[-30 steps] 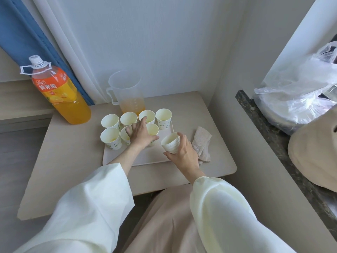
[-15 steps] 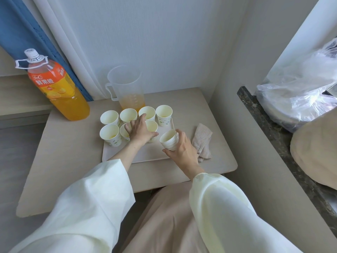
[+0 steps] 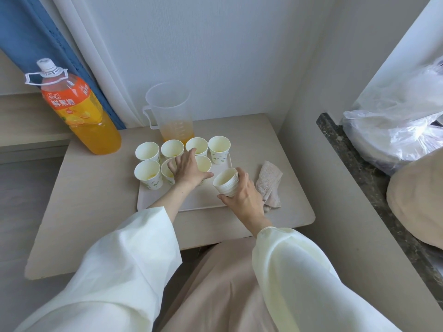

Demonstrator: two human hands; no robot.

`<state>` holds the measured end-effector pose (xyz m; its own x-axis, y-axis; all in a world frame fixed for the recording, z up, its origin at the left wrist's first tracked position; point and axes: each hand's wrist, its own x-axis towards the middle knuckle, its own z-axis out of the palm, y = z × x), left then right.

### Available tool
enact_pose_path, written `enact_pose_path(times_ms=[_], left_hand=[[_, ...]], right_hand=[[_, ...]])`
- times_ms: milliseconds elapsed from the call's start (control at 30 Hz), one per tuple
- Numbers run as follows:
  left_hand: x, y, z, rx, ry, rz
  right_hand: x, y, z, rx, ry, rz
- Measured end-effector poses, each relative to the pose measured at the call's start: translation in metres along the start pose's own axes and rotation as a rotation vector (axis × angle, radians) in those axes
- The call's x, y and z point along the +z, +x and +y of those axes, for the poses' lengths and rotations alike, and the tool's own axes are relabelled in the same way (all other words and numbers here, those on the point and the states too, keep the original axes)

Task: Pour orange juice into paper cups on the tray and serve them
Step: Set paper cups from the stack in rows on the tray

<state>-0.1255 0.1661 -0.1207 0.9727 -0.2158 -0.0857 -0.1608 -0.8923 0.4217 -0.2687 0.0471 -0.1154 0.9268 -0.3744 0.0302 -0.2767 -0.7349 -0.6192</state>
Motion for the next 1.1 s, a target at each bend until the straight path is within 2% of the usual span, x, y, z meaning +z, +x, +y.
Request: enact_pose_path(times_ms=[133, 233, 333, 433, 533, 633, 733, 900, 1100], left_hand=[[-0.004, -0.004, -0.003, 0.002, 0.003, -0.011], [-0.010, -0.013, -0.004, 0.004, -0.017, 0.070], [-0.010, -0.033, 0.003, 0.120, -0.196, 0.096], [-0.009, -0.060, 0.015, 0.204, -0.453, -0.118], [-0.010, -0.083, 0.024, 0.149, -0.557, -0.333], [-0.014, -0.093, 0.024, 0.031, -0.673, -0.419], [-0.021, -0.097, 0.020, -0.006, -0.671, -0.491], [-0.030, -0.102, 0.025, -0.013, -0.665, -0.467], [-0.027, -0.103, 0.034, -0.116, -0.724, -0.356]], right_hand=[[0.000, -0.003, 0.000, 0.000, 0.001, 0.014], [-0.003, -0.007, -0.003, 0.028, 0.001, 0.024], [-0.003, -0.014, -0.009, 0.028, -0.046, 0.025], [0.002, -0.022, -0.016, 0.011, -0.093, 0.027], [0.003, -0.033, -0.019, 0.009, -0.141, 0.045], [-0.002, -0.044, -0.019, 0.000, -0.119, 0.063], [-0.009, -0.051, -0.019, -0.008, -0.105, 0.069], [-0.018, -0.057, -0.021, -0.020, -0.104, 0.069], [-0.023, -0.049, -0.025, -0.053, -0.171, 0.023]])
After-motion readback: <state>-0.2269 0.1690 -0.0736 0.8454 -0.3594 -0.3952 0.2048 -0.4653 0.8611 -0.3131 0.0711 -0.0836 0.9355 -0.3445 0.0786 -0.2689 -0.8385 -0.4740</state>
